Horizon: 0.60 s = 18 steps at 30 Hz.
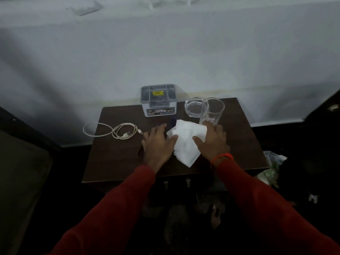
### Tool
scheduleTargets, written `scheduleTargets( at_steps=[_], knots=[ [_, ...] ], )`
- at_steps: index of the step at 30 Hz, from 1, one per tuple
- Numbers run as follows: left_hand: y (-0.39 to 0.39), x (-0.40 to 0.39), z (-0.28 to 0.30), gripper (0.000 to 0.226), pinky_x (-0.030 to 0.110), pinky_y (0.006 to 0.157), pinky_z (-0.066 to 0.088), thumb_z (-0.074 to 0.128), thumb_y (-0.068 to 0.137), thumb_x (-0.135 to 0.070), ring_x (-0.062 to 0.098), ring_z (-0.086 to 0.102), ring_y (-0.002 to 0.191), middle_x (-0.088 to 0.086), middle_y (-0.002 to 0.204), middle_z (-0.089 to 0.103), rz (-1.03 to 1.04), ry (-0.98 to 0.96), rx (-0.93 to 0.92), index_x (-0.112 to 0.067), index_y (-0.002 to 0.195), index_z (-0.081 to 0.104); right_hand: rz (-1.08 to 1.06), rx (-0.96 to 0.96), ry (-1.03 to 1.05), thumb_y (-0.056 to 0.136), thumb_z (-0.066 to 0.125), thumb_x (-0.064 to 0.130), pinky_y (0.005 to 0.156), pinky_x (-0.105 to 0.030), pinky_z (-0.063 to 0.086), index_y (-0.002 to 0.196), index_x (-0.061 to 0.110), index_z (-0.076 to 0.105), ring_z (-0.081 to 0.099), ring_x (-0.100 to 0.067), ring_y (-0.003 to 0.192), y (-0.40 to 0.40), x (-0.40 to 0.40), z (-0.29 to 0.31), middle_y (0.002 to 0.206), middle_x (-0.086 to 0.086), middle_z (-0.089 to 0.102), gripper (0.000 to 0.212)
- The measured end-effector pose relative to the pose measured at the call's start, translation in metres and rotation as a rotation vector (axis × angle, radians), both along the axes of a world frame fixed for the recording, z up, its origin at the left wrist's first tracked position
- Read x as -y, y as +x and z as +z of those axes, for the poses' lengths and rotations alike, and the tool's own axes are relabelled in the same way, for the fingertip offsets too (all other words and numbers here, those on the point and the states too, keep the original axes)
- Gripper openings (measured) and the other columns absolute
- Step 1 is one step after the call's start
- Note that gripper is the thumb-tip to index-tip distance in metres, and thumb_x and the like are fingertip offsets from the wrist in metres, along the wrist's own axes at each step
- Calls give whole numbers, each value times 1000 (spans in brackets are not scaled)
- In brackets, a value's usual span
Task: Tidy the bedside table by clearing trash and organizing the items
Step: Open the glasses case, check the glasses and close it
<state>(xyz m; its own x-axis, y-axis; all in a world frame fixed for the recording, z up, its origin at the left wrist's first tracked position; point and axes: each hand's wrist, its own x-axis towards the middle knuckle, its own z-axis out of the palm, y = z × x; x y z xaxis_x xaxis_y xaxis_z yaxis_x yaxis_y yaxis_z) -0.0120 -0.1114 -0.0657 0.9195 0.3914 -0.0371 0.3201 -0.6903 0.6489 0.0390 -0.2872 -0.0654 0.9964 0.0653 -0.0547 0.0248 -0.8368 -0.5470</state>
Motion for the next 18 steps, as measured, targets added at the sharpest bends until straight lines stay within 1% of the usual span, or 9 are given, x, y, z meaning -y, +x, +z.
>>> scheduleTargets(
  at_steps=[2, 3, 6, 8, 10, 12, 14, 15, 18],
  knots=[
    [6, 1, -6, 61, 51, 111, 27, 66, 86, -55, 33, 36, 133, 1, 144, 53, -4, -6, -44, -30, 140, 53, -15, -7, -44, 81, 72, 43, 90, -48, 44, 138, 27, 41, 38, -37, 123, 2, -1, -8, 135, -12, 39, 67],
    [8, 2, -8, 56, 50, 109, 27, 68, 85, -55, 32, 37, 131, -1, 140, 54, -16, -4, -47, -33, 135, 58, -10, -28, -42, 80, 72, 41, 94, -50, 43, 137, 27, 42, 39, -37, 124, 3, -2, -10, 136, -12, 41, 66],
    [9, 3, -13, 29, 41, 95, 25, 73, 82, -53, 28, 40, 121, -8, 126, 59, -34, -5, -20, -38, 107, 68, 9, -62, 37, 83, 70, 29, 104, -48, 37, 118, 29, 57, 47, -35, 123, 8, 1, -8, 133, -4, 56, 37],
    [7, 3, -16, 21, 39, 91, 23, 75, 80, -54, 25, 41, 118, -10, 118, 62, -9, -58, 12, -41, 91, 62, 1, -22, 128, 83, 69, 23, 104, -47, 40, 101, 28, 64, 55, -31, 118, 10, 2, -4, 122, -1, 66, 20],
    [6, 3, -14, 23, 40, 91, 26, 76, 79, -54, 23, 42, 113, -15, 105, 63, 7, -126, 60, -41, 85, 58, -17, 46, 261, 83, 70, 16, 100, -45, 46, 94, 24, 68, 62, -27, 110, 11, 5, 2, 112, -3, 70, 13],
    [6, 5, -8, 25, 39, 93, 29, 74, 80, -56, 19, 49, 109, -18, 94, 63, 3, -194, 122, -38, 85, 58, -58, 108, 436, 82, 70, 10, 92, -37, 50, 89, 20, 69, 64, -19, 100, 9, 12, 11, 103, -2, 71, 13],
    [4, 11, 0, 25, 46, 98, 43, 68, 83, -59, 18, 61, 103, -14, 93, 69, -45, -267, 206, -35, 85, 59, -143, 138, 662, 82, 68, 6, 78, -28, 49, 81, 26, 66, 62, -9, 87, 7, 23, 22, 92, 7, 67, 20],
    [2, 14, 4, 25, 51, 98, 46, 63, 86, -60, 17, 65, 99, -13, 92, 70, -70, -279, 251, -35, 87, 59, -191, 164, 772, 81, 66, 5, 74, -27, 48, 77, 28, 63, 60, -9, 84, 7, 30, 27, 89, 11, 65, 24],
    [2, 12, 14, 18, 56, 99, 46, 51, 98, -50, 18, 67, 100, -12, 96, 72, -70, -224, 327, -34, 99, 58, -325, 198, 979, 75, 60, 6, 66, -22, 47, 69, 29, 58, 58, -15, 82, 7, 55, 36, 86, 8, 60, 25]
  ],
)
